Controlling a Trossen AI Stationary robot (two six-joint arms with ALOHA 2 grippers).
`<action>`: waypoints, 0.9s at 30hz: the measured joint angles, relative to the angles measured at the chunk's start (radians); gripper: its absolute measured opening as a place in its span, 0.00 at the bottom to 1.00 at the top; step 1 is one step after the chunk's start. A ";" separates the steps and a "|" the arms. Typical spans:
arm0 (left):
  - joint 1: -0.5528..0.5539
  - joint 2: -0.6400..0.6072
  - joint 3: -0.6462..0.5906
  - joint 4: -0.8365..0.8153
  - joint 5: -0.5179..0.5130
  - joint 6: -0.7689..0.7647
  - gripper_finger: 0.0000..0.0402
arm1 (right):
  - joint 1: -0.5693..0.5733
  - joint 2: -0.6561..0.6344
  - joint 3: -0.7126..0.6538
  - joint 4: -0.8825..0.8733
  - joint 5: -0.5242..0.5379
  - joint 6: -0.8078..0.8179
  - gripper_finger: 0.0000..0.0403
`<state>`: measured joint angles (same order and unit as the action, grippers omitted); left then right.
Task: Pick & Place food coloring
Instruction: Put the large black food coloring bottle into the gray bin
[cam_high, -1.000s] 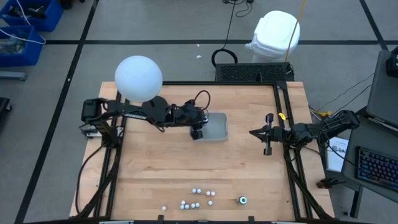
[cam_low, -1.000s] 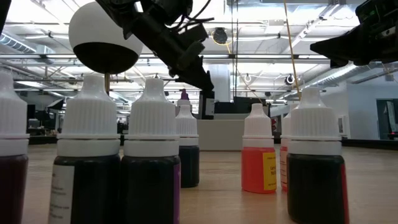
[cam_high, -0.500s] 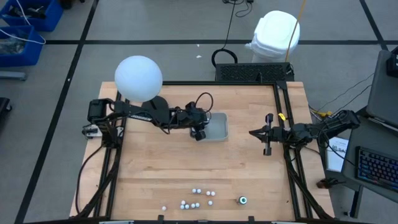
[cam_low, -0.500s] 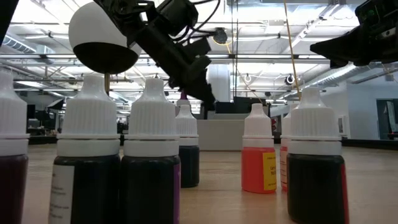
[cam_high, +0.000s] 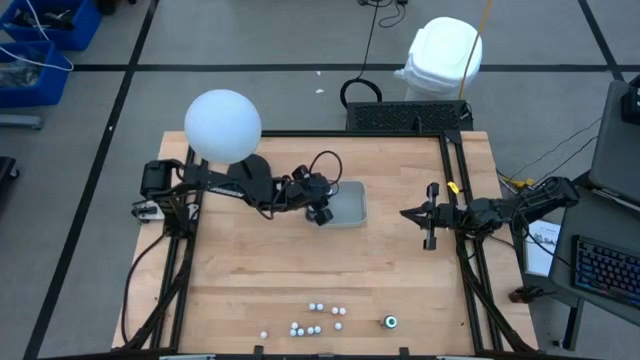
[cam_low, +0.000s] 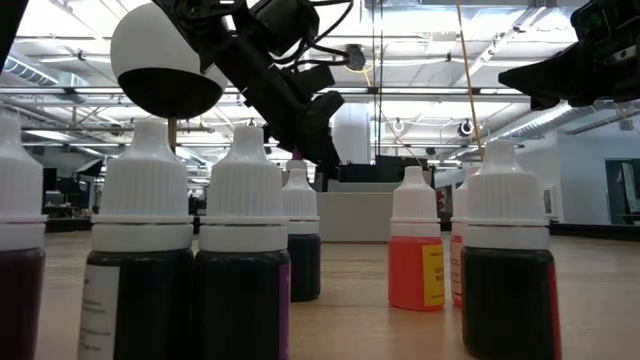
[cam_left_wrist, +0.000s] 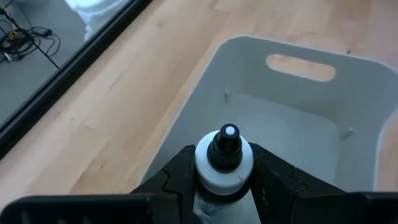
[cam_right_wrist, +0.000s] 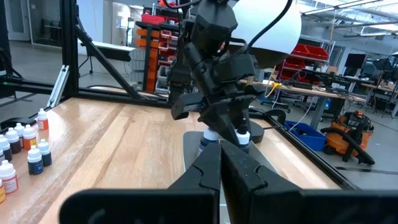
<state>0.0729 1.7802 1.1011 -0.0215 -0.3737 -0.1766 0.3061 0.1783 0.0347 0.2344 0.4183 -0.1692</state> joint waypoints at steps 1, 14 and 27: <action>-0.003 0.000 0.000 0.000 -0.003 -0.003 0.31 | 0.000 0.000 0.000 0.000 0.000 0.000 0.00; -0.004 0.000 0.000 -0.016 -0.021 -0.063 0.31 | 0.000 0.000 0.000 0.000 0.000 0.000 0.00; -0.006 0.000 0.000 -0.037 -0.021 -0.096 0.39 | 0.000 0.000 0.000 0.000 0.000 0.000 0.00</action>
<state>0.0667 1.7802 1.1015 -0.0589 -0.3943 -0.2726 0.3061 0.1780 0.0346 0.2345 0.4183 -0.1692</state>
